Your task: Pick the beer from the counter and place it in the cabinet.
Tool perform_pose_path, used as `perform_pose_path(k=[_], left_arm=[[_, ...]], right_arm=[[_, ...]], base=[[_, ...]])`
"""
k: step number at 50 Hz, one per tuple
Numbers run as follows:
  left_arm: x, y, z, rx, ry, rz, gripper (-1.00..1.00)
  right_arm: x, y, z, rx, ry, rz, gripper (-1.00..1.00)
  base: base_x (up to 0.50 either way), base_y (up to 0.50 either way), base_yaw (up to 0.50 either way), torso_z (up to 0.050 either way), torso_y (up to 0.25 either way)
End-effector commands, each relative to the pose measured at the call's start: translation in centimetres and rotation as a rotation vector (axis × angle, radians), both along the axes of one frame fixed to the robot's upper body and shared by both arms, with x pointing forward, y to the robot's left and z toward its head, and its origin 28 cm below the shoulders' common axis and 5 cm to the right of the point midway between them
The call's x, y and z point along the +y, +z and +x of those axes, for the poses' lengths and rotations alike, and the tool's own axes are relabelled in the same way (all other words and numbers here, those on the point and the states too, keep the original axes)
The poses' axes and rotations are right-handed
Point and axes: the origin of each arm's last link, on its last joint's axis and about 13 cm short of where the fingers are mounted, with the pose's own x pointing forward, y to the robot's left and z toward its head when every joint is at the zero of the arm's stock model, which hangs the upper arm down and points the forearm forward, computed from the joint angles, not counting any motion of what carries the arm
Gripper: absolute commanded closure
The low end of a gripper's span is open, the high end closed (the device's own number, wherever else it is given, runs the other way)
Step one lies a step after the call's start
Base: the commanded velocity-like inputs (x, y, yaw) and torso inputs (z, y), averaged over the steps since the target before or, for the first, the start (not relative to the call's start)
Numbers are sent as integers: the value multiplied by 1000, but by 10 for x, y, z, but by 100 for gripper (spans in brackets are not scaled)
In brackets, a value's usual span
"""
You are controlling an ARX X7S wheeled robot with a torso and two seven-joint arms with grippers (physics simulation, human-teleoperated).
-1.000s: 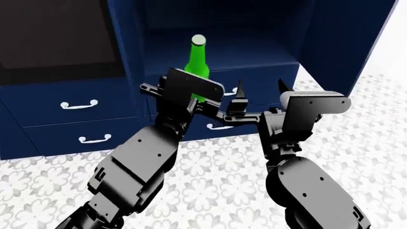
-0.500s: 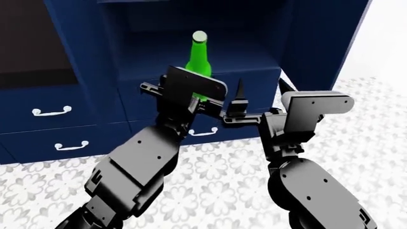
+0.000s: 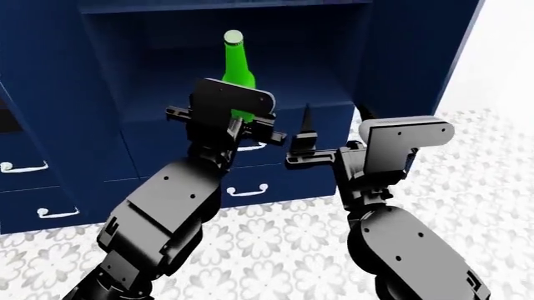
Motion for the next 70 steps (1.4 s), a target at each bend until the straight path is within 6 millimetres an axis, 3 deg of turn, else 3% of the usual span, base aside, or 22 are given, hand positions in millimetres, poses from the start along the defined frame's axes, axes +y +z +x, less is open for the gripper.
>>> perform_pose_path(k=[1, 12, 20, 28, 34, 44, 52, 62, 70], left_arm=[[3, 1, -1, -5, 12, -22, 100], [11, 17, -8, -30, 39, -22, 100], [23, 42, -16, -76, 77, -9, 100], [33, 84, -27, -121, 110, 40, 100], [40, 96, -32, -118, 129, 65, 100], [53, 126, -24, -114, 171, 117, 100], [57, 146, -31, -132, 185, 127, 100], [59, 151, -34, -80, 157, 158, 100], [61, 182, -32, -31, 144, 191, 100]], right_arm=[[3, 1, -1, -11, 7, -24, -100], [6, 8, -3, -44, 10, -58, -100], [8, 18, -2, -64, -3, -65, -100], [6, 20, -1, -64, -14, -74, -100], [6, 18, -4, -63, -11, -67, -100], [6, 16, -10, -64, -8, -69, -100], [8, 12, -12, -57, -5, -77, -100], [9, 4, -13, -40, 2, -84, -100], [9, 3, -13, -39, 0, -88, -100]], base=[[374, -325, 0, 0, 0], [423, -253, 0, 0, 2], [492, -89, 0, 0, 0], [494, -75, 0, 0, 1], [494, -75, 0, 0, 2], [497, -11, 0, 0, 1], [497, 22, 0, 0, 1], [497, 27, 0, 0, 1], [493, 73, 0, 0, 1]])
